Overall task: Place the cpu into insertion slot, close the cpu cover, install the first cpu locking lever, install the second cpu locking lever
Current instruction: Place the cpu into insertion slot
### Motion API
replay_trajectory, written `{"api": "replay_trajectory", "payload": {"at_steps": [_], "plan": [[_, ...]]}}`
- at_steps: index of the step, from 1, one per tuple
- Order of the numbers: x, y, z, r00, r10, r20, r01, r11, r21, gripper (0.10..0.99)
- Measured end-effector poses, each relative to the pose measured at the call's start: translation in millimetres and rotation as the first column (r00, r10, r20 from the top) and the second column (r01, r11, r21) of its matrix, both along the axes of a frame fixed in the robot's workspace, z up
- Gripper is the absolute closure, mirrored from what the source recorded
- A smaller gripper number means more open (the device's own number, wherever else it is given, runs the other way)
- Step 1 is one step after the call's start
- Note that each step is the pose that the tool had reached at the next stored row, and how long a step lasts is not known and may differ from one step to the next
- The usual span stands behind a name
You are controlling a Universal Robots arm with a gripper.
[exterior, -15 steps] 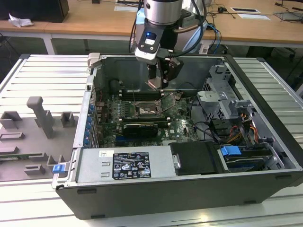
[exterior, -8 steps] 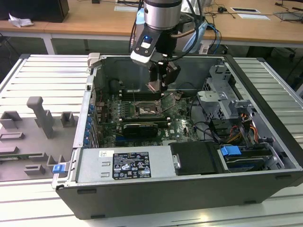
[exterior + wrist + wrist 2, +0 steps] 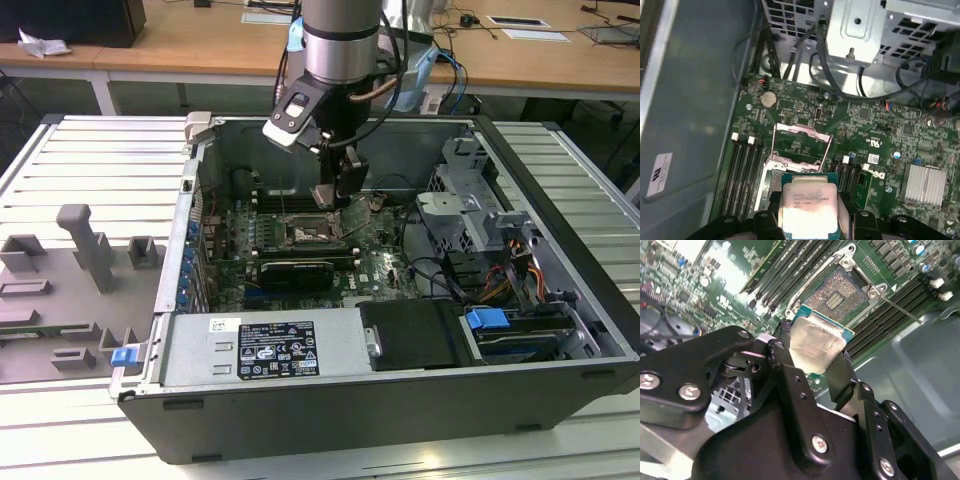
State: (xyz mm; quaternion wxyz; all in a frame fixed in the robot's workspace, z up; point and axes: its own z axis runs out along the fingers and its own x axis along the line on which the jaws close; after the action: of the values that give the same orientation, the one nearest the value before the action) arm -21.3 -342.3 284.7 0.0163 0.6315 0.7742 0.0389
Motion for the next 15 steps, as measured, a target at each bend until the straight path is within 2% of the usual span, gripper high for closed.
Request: {"api": "replay_trajectory", "payload": {"at_steps": [3,8,11,13,15], "plan": [[-9.7,1.3,-10.8,1.0000,-0.005,-0.0001,0.005,1.0000,-0.001,0.561],[-10.9,3.0,-20.5,0.9986,-0.053,-0.0002,0.053,0.9986,-0.003,0.561],[-11.0,3.1,-27.7,0.9940,-0.109,-0.0002,0.109,0.9940,-0.003,0.561],[-11.5,3.7,-34.3,0.9884,-0.152,-0.0002,0.152,0.9884,-0.003,0.561],[-17.4,5.4,-37.4,0.9880,-0.154,-0.0001,0.154,0.9880,-0.003,0.561]]}}
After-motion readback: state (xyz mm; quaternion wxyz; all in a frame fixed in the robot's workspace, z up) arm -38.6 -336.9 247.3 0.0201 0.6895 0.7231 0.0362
